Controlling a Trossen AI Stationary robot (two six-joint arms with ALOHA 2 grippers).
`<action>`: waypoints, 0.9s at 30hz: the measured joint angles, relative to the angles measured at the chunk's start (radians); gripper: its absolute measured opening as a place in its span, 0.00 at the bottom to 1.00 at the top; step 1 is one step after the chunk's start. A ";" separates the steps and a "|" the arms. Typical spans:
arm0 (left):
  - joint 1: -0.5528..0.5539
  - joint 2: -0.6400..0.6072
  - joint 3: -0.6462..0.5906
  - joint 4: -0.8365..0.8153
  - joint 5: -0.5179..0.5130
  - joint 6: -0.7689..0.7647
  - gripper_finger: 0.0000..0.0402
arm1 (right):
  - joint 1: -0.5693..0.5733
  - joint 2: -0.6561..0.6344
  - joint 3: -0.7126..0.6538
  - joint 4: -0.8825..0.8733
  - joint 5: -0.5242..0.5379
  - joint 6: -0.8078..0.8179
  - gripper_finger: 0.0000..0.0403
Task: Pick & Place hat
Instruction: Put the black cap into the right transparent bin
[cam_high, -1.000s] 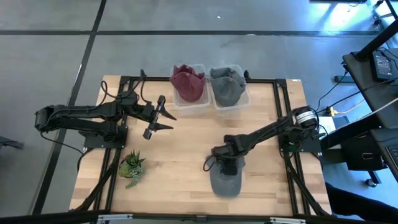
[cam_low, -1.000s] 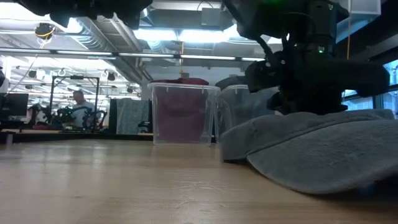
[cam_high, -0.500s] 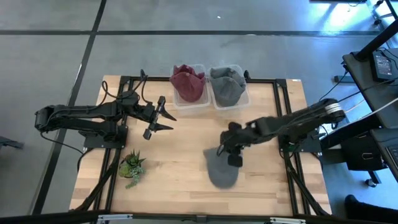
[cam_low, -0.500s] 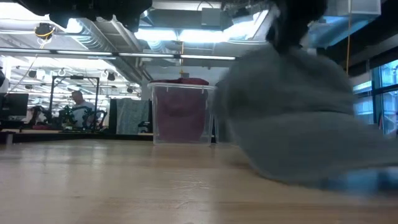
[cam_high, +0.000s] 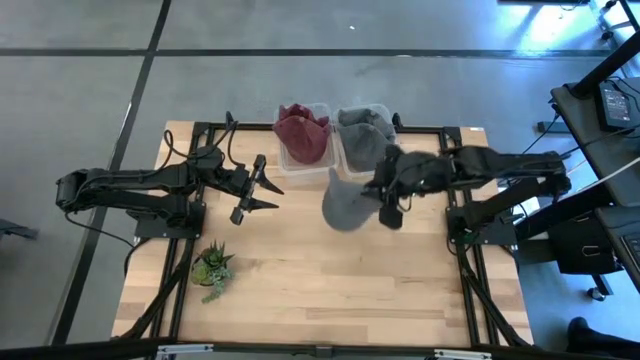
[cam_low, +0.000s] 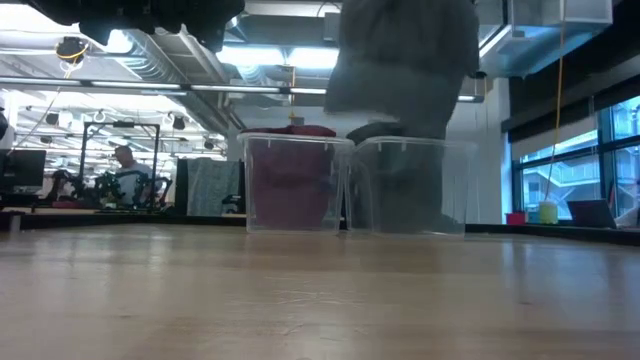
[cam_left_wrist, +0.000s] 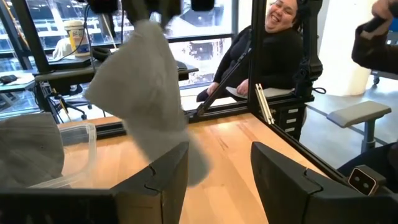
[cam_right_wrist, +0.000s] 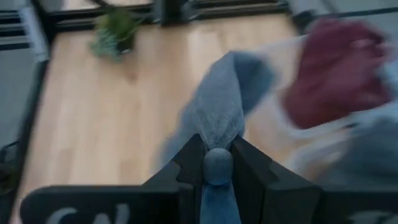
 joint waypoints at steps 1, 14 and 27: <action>0.000 0.000 0.000 0.000 0.000 0.000 0.42 | -0.011 0.000 0.024 -0.019 0.021 -0.010 0.15; 0.000 0.000 0.000 0.004 0.000 0.001 0.42 | -0.296 0.000 0.115 -0.085 0.055 -0.115 0.15; 0.000 0.000 0.000 0.004 0.000 0.040 0.41 | -0.517 -0.031 0.115 -0.077 0.055 -0.234 0.15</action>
